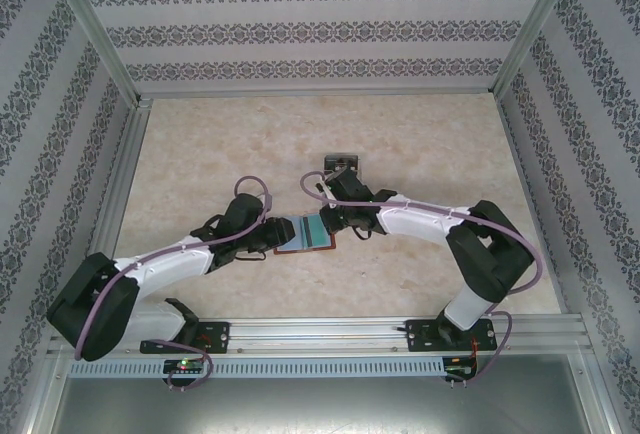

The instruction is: Take the credit cards out of the card holder

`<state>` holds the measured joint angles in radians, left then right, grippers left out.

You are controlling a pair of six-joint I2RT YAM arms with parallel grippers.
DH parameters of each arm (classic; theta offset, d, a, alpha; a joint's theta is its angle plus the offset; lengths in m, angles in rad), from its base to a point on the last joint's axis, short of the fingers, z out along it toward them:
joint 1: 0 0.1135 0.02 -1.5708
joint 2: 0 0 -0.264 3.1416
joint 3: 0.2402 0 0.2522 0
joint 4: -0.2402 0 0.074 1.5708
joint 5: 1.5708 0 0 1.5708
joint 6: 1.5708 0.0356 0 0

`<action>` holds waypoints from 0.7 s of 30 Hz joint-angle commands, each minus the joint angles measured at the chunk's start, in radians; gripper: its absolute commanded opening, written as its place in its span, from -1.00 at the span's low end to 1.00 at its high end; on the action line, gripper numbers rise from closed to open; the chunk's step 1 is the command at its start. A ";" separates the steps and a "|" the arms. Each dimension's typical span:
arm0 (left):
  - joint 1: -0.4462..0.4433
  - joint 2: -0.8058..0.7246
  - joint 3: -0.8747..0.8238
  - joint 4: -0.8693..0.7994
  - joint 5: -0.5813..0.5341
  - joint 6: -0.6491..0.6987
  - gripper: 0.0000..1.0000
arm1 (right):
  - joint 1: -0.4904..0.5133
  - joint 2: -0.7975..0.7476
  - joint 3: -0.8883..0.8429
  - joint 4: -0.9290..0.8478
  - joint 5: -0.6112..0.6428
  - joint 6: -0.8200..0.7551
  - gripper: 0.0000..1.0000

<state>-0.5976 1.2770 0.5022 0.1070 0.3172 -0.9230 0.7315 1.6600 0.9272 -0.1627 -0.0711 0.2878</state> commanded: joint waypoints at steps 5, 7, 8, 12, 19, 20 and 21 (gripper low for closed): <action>-0.039 0.046 0.034 0.045 -0.049 -0.030 -0.38 | 0.015 0.063 0.014 -0.003 -0.048 0.047 -0.88; -0.042 0.053 0.031 0.051 -0.049 -0.035 -0.43 | 0.015 0.068 0.009 -0.006 -0.056 0.055 -0.92; -0.043 0.054 0.030 0.054 -0.049 -0.037 -0.43 | 0.014 0.065 0.000 -0.001 -0.062 0.060 -0.94; -0.050 0.065 0.027 0.068 -0.054 -0.046 -0.48 | 0.014 0.059 -0.017 0.007 -0.078 0.071 -0.97; -0.062 0.106 0.041 0.084 -0.052 -0.050 -0.53 | 0.016 0.033 -0.048 0.021 -0.093 0.089 -0.98; -0.063 0.113 0.042 0.086 -0.052 -0.050 -0.53 | 0.017 0.028 -0.053 0.023 -0.091 0.090 -0.98; -0.065 0.122 0.045 0.090 -0.050 -0.050 -0.53 | 0.017 0.025 -0.054 0.023 -0.088 0.090 -0.98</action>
<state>-0.6487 1.3808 0.5167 0.1513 0.2790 -0.9565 0.7334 1.7123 0.8955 -0.1390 -0.1467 0.3595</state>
